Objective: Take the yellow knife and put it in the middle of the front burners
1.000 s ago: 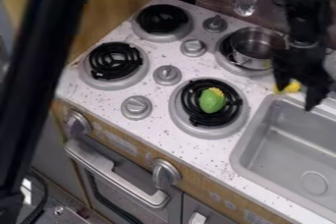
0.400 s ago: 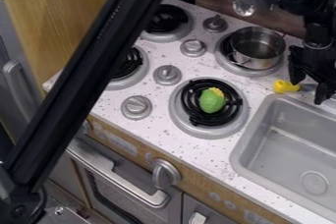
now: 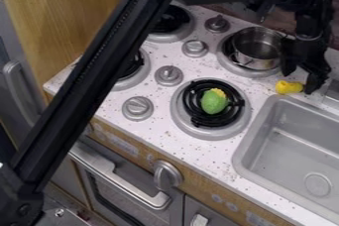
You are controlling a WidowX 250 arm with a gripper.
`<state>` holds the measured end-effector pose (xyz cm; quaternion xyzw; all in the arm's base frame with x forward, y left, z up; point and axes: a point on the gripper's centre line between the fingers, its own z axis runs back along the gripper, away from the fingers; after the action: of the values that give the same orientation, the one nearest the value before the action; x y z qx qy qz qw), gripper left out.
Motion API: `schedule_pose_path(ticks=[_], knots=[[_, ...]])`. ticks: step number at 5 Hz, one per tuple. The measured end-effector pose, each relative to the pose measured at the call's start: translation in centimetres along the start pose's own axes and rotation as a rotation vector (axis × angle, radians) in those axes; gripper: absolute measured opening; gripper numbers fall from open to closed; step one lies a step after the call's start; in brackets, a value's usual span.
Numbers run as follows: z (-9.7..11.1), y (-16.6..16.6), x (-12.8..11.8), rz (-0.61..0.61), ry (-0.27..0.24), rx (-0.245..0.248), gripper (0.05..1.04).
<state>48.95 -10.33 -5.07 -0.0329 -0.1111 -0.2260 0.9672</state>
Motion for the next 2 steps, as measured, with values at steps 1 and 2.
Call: schedule_pose_path(ticks=[1, 2], knots=[[0.3, 0.3, 0.1, 0.020, 0.004, -0.018, 0.999], [-0.9, 0.6, -0.7, 0.031, 0.041, -0.038, 0.953]])
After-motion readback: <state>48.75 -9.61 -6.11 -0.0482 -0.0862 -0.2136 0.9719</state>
